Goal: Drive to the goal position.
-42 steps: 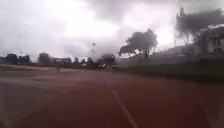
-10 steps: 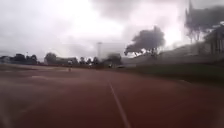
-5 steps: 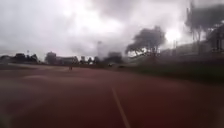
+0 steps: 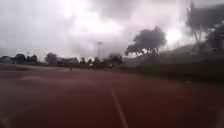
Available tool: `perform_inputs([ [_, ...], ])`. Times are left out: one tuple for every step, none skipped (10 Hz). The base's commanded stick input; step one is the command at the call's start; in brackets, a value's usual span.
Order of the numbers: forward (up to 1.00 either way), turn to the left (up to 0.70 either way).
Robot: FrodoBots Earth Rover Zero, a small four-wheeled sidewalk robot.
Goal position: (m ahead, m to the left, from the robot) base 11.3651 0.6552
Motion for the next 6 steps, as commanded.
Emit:
perform_inputs([
  [0.5, 0.0],
  [0.5, 0.0],
  [0.5, 0.0],
  [0.5, 0.0],
  [0.5, 0.0],
  [0.5, 0.0],
])
